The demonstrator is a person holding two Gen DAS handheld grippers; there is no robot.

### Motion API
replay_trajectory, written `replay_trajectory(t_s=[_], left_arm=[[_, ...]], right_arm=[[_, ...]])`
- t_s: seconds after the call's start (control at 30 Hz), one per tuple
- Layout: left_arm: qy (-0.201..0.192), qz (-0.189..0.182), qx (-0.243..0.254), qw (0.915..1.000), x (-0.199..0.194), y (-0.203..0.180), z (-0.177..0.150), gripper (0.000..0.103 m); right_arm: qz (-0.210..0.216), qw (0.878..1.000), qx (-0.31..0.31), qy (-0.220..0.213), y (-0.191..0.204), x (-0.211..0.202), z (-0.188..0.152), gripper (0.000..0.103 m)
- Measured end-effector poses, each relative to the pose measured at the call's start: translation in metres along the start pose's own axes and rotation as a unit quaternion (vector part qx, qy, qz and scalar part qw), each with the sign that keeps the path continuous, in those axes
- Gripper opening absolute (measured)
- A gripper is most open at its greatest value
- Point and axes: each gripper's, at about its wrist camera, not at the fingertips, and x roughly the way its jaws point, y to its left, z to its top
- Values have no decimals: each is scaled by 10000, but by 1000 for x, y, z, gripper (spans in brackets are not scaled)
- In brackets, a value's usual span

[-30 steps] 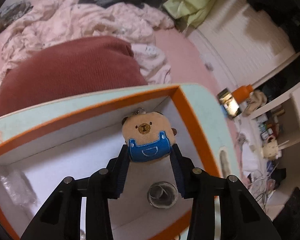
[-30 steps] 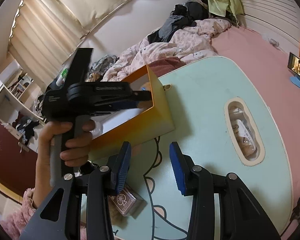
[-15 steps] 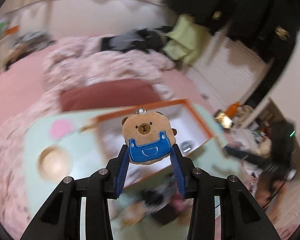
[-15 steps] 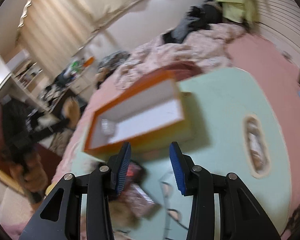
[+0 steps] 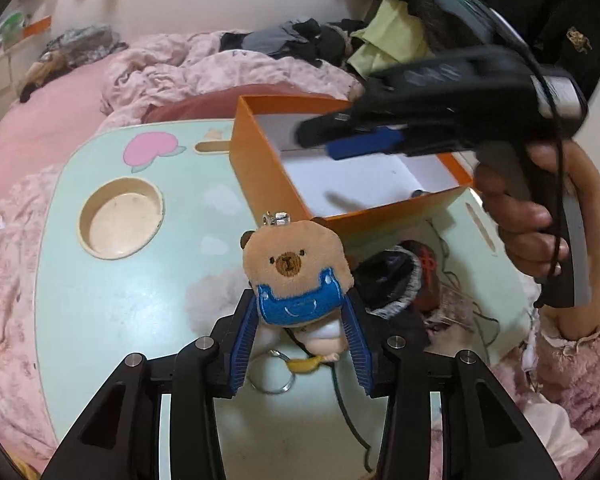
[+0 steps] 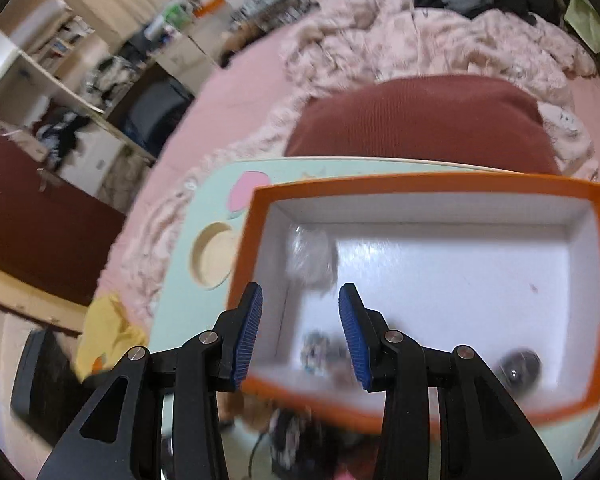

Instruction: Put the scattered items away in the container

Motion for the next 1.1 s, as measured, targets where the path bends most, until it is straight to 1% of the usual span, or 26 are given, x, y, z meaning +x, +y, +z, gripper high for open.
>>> replay_trajectory(t_s=[0.1,0.2,0.27,0.3,0.33,0.4,0.47,0.53,0.63,0.7,0.77,0.83,0.93,1.03,1.1], left_arm=[[-83,32,-46,9999,4,2,2,42],[41,222,197,9995,9,-6,1,42],[25,333,306,9990,9,-9,-2,42],[26,325,304,9990,9,-9,-2,42],[32,288,276,9992,9,-7,-1,42],[12,135,153,9998,7,-3,0,42],[-57,-68,-44,10000,2,2,1,44],[-155,-226,-242,9993,-3,7,2,53],[-372,-224,-464,9980,-12,14,5,54],[-496,-162,-550,9971,-18,18,6,54],[-523,-76,-589,9969,-20,22,5,54],[-436,56,-608,9972,-17,26,3,54],[-290,26,-583,9979,-11,26,0,54],[-324,-91,-467,9983,-6,17,2,54],[-227,-311,-331,9987,-4,6,1,54]], right_arm=[[-159,9997,-17,157,6,22,11,42],[-520,9983,70,257,6,42,18,42],[-590,9980,70,217,4,47,20,41],[-576,9981,82,215,1,48,21,38],[-510,9985,92,195,-1,48,22,30],[-460,9988,113,106,-4,42,22,29],[-448,9989,103,-93,-5,24,20,29],[-332,9990,25,-291,0,3,17,29],[-166,9978,-168,-625,7,-46,1,29],[-1,9974,-321,-651,13,-70,-13,29],[120,9972,-503,-538,20,-82,-29,29],[281,9971,-633,-320,23,-81,-46,29],[316,9977,-603,-14,17,-68,-67,29],[-12,9983,-553,180,8,-50,-83,29],[-209,9985,-475,147,0,-41,-86,31]])
